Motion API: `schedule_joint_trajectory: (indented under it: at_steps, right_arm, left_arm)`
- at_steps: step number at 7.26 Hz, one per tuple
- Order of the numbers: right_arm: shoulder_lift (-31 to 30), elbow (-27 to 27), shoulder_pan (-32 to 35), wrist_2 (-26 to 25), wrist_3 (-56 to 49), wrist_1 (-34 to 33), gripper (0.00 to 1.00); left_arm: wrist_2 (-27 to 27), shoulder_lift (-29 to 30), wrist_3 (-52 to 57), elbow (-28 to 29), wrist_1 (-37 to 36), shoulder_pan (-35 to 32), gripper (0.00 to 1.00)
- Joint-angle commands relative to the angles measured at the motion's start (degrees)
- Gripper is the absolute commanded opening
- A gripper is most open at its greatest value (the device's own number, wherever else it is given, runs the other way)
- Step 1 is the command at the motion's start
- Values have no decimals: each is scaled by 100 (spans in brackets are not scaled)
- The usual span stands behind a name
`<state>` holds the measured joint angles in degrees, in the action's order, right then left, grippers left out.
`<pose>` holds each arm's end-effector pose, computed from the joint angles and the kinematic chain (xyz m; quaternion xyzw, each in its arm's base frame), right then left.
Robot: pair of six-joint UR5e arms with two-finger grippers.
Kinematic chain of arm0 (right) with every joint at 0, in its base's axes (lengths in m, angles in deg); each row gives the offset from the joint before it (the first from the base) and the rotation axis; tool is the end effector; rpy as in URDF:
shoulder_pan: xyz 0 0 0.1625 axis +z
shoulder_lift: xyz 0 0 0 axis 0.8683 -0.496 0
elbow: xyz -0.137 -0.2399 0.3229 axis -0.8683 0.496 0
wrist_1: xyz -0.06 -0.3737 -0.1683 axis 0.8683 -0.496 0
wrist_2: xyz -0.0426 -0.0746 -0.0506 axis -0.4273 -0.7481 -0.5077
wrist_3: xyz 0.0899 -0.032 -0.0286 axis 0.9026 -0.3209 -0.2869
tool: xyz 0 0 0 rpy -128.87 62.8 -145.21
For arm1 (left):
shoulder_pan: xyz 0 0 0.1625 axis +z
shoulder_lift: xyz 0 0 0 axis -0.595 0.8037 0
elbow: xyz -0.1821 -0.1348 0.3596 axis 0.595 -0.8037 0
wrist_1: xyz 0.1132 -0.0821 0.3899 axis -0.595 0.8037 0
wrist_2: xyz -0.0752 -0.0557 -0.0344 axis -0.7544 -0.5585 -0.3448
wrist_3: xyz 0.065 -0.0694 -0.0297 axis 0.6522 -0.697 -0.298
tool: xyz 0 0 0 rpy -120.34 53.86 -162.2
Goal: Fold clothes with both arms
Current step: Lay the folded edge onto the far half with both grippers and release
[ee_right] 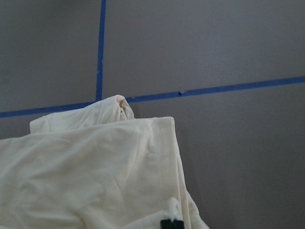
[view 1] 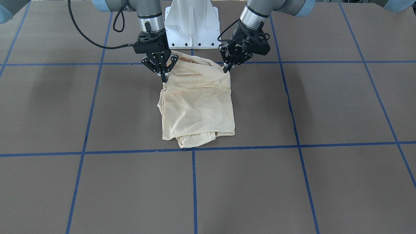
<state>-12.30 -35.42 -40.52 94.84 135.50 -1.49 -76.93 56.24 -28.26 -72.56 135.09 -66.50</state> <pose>-0.5095 -0.3512 0.2234 0.2165 -0.3953 0.1444 0.8809 0.4436 -0.3990 0.2281 0.1350 0.5112 -0.1347 0.8380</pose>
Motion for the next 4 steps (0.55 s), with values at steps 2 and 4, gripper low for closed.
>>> schedule_joint_trajectory:
  at_steps: [2,4]
  right_arm:
    - [714,1190,713,300,-285,44,0]
    - [1032,1955,803,310,-329,541,0]
  left_arm:
    - [25,410,467,1027,57,-472,0]
    - [43,612,528,1495,102,-473,0]
